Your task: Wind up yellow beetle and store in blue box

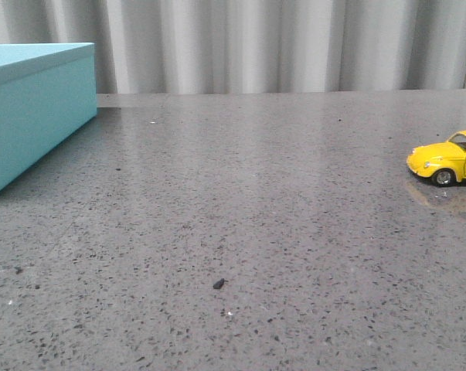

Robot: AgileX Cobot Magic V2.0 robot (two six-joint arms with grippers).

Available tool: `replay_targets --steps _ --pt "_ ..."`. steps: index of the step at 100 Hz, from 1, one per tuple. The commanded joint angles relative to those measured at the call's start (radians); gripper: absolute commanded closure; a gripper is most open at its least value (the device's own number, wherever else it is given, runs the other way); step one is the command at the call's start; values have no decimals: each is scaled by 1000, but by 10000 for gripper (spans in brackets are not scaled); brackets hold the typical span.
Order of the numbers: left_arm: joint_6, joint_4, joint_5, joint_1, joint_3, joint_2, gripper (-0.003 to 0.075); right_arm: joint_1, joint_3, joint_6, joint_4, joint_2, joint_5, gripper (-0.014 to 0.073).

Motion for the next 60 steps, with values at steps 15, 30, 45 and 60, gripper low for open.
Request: replay_targets --steps 15,30,45,60 --pt "-11 0 -97 -6 26 -32 741 -5 21 -3 -16 -20 -20 636" --pt "-11 0 -129 -6 26 -32 741 -5 21 -3 -16 -20 -20 636" --pt "-11 0 -143 -6 26 -32 741 -5 21 -3 -16 -20 -20 636" --pt "-11 0 -190 -6 26 -32 741 -5 21 -3 -16 -20 -39 636"
